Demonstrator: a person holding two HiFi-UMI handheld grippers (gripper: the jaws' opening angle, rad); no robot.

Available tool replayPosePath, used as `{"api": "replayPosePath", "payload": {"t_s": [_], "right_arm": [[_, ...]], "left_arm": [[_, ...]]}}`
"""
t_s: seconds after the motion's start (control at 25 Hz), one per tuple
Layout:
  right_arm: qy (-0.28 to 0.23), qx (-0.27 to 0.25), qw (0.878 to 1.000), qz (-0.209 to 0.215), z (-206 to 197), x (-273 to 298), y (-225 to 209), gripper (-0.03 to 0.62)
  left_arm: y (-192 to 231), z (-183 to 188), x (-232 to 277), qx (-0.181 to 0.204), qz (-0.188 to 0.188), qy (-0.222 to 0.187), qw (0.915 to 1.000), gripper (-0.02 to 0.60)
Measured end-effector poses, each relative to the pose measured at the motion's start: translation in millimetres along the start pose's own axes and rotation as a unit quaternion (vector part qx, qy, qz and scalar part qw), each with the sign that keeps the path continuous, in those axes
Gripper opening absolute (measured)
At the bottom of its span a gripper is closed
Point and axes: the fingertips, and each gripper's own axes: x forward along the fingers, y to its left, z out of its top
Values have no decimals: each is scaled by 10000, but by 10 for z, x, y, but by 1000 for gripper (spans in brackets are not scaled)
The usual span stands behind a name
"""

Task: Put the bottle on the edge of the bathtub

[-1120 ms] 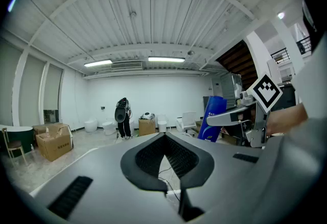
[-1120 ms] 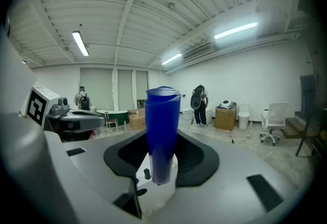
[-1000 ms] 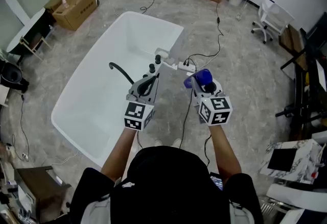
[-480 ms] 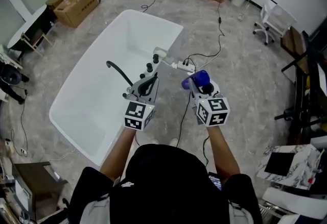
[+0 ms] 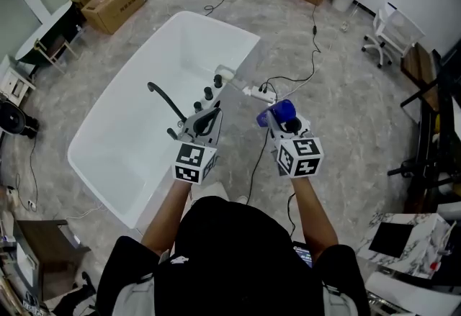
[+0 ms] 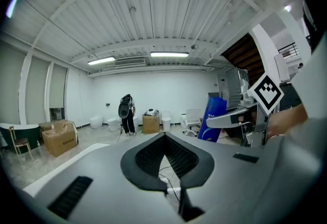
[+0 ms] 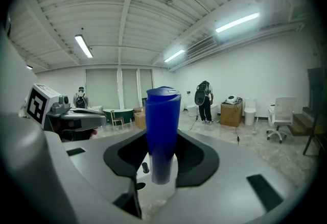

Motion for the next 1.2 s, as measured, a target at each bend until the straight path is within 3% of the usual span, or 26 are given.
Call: {"api": "replayPosePath", "payload": {"t_s": [0.6,1.2], "right_arm": [[136,84,9998,-112,-24,514,-450,164],[246,19,9992,-327,382,2156,-938,164]], "left_arm": [[320,-110,618,-62,41,143,9999,11],[1511,8,1958,-220,-100,273,9993,11]]}}
